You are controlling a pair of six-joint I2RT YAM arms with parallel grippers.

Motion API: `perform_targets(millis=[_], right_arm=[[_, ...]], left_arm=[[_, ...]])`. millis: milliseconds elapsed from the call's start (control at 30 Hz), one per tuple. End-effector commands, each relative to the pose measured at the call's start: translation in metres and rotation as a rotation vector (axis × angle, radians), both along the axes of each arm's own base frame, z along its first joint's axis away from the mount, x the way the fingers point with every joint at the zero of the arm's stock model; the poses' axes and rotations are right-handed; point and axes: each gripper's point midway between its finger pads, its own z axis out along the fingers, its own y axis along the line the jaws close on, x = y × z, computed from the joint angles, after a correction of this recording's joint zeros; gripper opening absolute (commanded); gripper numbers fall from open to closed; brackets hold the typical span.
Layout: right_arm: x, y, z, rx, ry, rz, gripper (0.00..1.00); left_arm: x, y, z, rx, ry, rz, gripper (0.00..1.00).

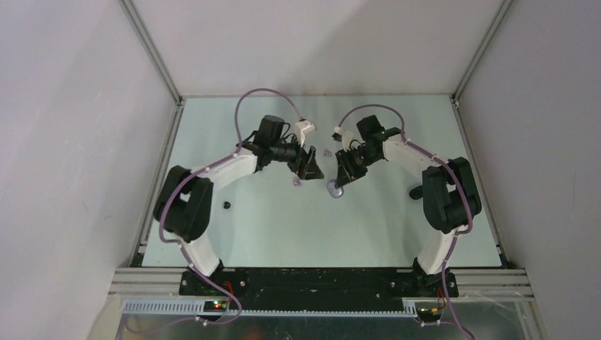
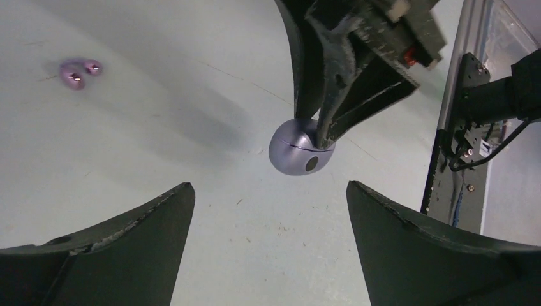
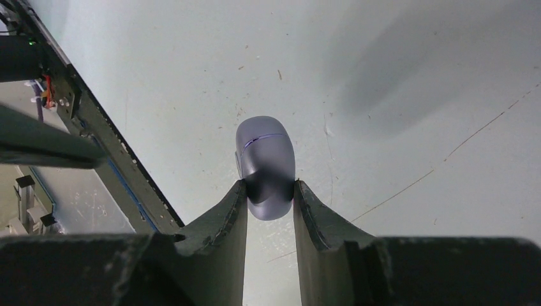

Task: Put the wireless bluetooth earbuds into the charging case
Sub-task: Pick up the charging case at the center of the board.

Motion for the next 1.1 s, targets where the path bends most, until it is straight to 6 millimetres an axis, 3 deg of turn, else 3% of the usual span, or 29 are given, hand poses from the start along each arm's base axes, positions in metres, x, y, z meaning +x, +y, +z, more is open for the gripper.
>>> perform_targets(millis=[0,167,500,733,1067], right_arm=[[0.000,0.004,0.027,0.082,-0.063,0.028,0.27],[-0.003,0.005,0.039,0.110,-0.082,0.040,0.28],[-0.008,0.008,0.050,0.149,-0.099,0.066,0.28],[-0.009,0.009,0.056,0.160,-0.114,0.072,0.28],[-0.014,0.011,0.058,0.174,-0.111,0.090,0.29]], left_arm=[[-0.001,-0.025,-0.002,-0.045,0.043,-0.082,0.93],[-0.013,-0.044,-0.008,-0.086,0.105,-0.191,0.91],[-0.047,-0.049,-0.018,-0.106,0.161,-0.340,0.90],[-0.062,-0.052,-0.016,-0.113,0.187,-0.402,0.78],[-0.065,-0.055,-0.013,-0.122,0.202,-0.425,0.65]])
